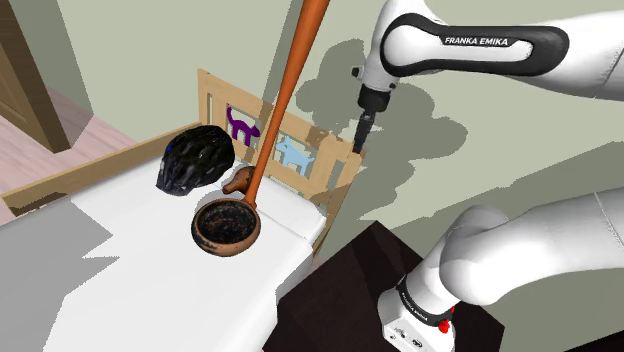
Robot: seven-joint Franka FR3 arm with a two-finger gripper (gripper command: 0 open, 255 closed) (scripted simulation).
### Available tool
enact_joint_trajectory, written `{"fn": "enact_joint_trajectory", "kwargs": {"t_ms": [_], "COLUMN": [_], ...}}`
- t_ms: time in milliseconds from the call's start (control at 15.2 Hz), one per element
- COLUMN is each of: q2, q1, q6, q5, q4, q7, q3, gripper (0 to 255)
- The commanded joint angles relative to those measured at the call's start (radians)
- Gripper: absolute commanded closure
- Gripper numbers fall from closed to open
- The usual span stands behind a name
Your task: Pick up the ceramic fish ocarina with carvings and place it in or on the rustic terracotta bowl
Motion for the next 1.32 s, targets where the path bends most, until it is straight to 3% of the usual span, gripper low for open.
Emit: {"fn": "enact_joint_trajectory", "kwargs": {"t_ms": [0,660,1254], "q2": [0.063,0.421,0.725], "q1": [0.021,0.108,0.143], "q6": [0.060,0.322,0.486], "q5": [-0.011,0.008,0.063], "q4": [0.011,0.138,0.311], "q7": [-0.084,-0.473,-0.789], "q3": [-0.021,-0.073,-0.029], "gripper": [0,0,0]}}
